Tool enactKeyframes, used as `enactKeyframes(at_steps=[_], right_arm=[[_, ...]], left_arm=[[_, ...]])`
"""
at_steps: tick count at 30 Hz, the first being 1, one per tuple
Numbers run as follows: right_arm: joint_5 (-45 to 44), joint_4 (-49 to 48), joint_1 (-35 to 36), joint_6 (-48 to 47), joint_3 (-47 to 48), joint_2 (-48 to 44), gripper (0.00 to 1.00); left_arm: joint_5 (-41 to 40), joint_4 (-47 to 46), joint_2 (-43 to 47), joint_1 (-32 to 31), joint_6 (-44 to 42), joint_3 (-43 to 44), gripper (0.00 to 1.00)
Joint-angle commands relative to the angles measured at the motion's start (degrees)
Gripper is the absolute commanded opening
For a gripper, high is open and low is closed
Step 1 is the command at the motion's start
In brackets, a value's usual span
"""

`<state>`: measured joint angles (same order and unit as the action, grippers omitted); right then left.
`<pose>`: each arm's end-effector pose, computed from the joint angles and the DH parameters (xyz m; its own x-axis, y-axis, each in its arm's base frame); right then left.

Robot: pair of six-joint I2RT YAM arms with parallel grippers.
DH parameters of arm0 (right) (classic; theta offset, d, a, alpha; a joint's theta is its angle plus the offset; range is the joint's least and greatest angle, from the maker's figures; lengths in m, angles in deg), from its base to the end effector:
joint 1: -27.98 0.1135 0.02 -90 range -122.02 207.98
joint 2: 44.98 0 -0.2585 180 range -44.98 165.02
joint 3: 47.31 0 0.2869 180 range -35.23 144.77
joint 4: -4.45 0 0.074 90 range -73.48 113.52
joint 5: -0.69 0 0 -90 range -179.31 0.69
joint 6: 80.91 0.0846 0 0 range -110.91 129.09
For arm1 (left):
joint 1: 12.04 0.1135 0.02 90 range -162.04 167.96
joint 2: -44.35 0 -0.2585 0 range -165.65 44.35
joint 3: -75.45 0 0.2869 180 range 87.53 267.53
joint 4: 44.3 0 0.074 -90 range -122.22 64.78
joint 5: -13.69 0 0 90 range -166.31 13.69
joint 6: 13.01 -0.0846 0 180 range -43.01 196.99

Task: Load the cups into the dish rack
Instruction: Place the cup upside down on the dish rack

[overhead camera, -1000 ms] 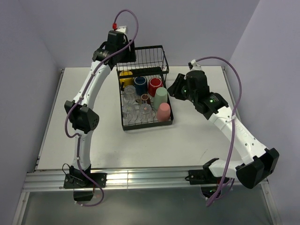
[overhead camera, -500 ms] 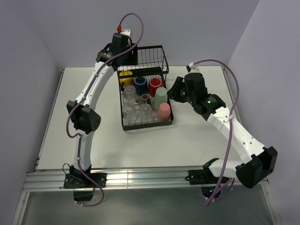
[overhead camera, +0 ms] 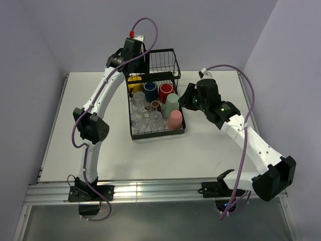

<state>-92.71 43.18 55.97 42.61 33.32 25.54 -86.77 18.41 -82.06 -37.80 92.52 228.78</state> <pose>0.3161 0.1623 0.3317 -0.5860 0.3129 -0.7475 -0.1187 0.8794 0.4611 0.5081 -0.2281 0.3595 -0.5864 -0.0094 -0.8100 0.1430 0.9830 -0.1149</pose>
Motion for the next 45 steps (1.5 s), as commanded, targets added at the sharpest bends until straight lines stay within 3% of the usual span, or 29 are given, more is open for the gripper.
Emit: enactKeyframes(at_steps=[1,10,20,28,45], right_arm=[[-0.1,-2.0,0.0,-0.5,-0.4,0.0,0.39],[0.1,-2.1,0.0,-0.3,-0.5,0.4,0.38],[0.1,-2.2,0.0,-0.3,-0.9,0.8,0.38],[0.1,-2.4,0.0,-0.2,-1.3,0.7,0.38],[0.0,-2.6,0.0,-0.5,-2.0,0.7,0.38]], left_arm=[[-2.5,2.7,0.3,0.3,-0.8,-0.1,0.00],[-3.9,3.5,0.0,0.1,-0.8,-1.2,0.03],[-4.9,3.4,-0.6,-0.1,-0.9,-1.9,0.38],[-5.4,3.0,-0.4,-0.3,-0.9,-2.7,0.59],[-6.9,1.8,-0.1,-1.6,-2.0,-4.1,0.79]])
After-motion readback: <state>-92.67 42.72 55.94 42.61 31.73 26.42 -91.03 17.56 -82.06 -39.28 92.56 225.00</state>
